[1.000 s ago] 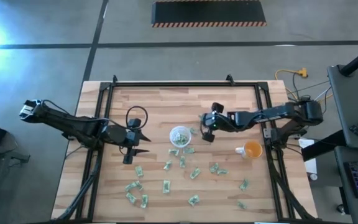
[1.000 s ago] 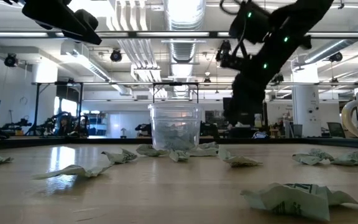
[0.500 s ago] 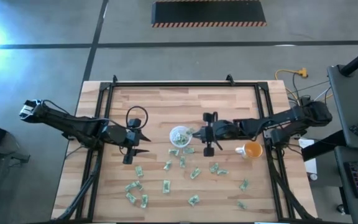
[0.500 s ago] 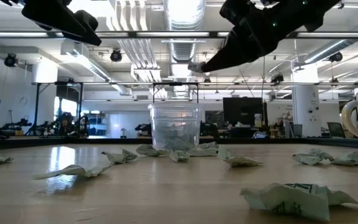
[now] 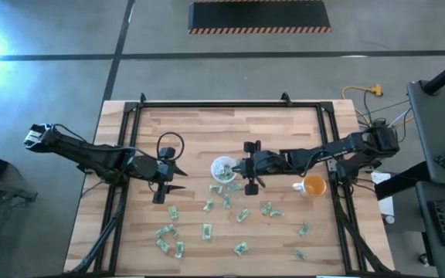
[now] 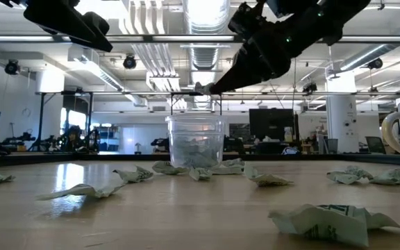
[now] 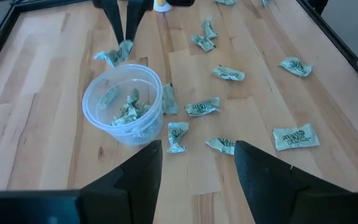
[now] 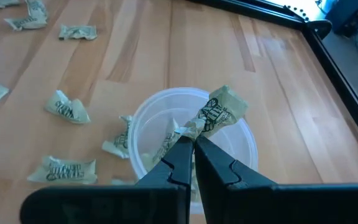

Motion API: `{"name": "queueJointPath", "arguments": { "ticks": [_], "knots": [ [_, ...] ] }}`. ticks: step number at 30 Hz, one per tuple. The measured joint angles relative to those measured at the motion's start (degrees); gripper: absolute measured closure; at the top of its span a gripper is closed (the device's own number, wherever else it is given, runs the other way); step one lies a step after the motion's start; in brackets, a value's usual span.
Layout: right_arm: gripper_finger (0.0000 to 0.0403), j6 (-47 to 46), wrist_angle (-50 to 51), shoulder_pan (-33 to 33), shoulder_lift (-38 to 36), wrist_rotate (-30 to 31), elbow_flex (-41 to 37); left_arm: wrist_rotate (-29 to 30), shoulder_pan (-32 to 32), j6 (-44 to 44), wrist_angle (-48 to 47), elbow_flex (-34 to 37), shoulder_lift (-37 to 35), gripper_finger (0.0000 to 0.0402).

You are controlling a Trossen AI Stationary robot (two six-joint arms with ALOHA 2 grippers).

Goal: Pick and place Stevia / Truvia into bins
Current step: Put the light green stevia packet into the transparent container

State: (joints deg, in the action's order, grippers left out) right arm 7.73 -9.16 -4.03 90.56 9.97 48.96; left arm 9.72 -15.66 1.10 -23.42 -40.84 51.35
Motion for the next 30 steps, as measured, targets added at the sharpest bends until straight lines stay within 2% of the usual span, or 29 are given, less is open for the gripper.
{"name": "queueJointPath", "arguments": {
  "ticks": [8,18,24,30],
  "knots": [
    [0.0386,-0.2,0.0,0.3,3.7,0.0,3.1,0.0,0.0,0.0,-0.2,0.0,0.0,0.0217],
    [0.0301,0.4,0.9,0.4,3.3,0.1,3.4,-0.2,-0.1,1.6,-3.7,0.7,0.0,0.0217],
    [0.0274,-1.5,7.1,0.3,0.2,0.3,3.4,-6.5,-0.2,6.2,-4.2,3.8,0.0,0.0217],
    [0.0273,-6.8,13.7,-0.3,-2.7,0.2,3.4,-7.2,-2.4,12.1,-4.2,7.0,0.8,0.0217]
  ]
}}
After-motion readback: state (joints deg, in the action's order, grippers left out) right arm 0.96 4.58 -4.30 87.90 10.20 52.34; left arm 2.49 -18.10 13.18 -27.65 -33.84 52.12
